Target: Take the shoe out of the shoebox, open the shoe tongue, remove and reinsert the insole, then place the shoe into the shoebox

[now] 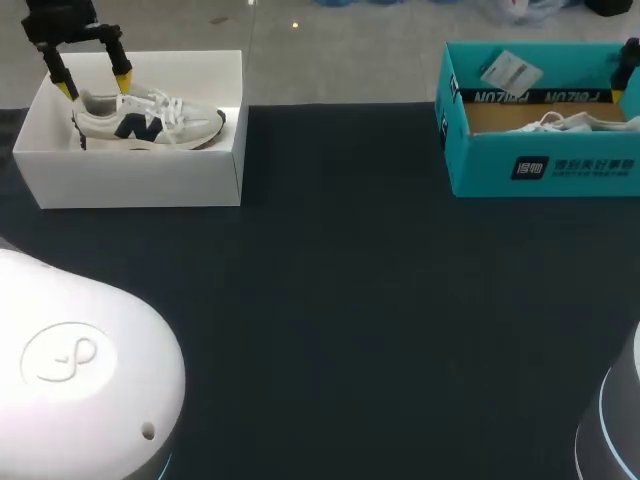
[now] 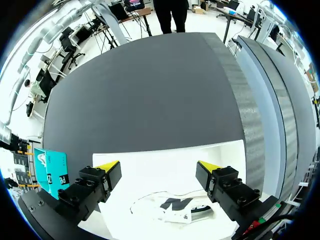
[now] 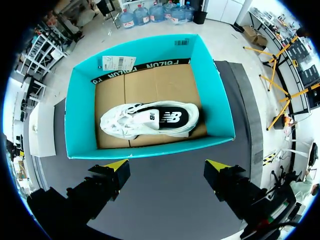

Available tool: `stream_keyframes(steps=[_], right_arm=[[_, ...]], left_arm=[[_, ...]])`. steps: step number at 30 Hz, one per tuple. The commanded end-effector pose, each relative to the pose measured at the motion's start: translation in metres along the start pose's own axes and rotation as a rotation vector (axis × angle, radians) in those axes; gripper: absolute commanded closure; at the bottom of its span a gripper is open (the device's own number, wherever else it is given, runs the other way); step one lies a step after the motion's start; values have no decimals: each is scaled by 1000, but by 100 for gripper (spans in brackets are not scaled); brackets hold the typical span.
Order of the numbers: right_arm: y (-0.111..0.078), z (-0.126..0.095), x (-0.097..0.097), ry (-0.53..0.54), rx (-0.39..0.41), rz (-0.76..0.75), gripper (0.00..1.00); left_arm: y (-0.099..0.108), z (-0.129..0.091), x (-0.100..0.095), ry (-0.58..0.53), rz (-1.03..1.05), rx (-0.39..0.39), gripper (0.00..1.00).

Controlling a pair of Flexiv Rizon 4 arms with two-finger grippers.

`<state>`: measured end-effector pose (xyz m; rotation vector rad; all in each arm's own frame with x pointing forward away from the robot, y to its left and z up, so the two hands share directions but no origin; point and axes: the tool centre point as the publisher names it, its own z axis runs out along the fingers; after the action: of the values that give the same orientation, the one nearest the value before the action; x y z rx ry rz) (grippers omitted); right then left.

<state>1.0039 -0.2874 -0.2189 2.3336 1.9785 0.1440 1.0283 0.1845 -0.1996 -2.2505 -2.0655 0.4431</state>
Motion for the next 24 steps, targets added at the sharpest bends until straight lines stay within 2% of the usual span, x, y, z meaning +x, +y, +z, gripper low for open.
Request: stream_keyframes(steps=[1,12,13,14,15,16,18,24], right_arm=[[0,0,0,1,-1,0,0],[0,0,0,1,-1,0,0],[0,0,0,1,-1,0,0],[0,0,0,1,-1,0,0],[0,0,0,1,-1,0,0],[0,0,0,1,-1,0,0],[0,0,0,1,-1,0,0],[0,0,0,1,-1,0,0]], left_arm=[[7,-4,-3,42,1,74,0],[7,-4,-3,42,1,74,0],[10,-1,-3,54,-29,39,0],[13,3,-4,184,-50,-53,0],[17,1,0,153,-67,-92,0],[20,-1,3,170,-80,-131,0],[31,-1,14,260,-122,-223,0],[65,0,46,406,-140,-313,0]])
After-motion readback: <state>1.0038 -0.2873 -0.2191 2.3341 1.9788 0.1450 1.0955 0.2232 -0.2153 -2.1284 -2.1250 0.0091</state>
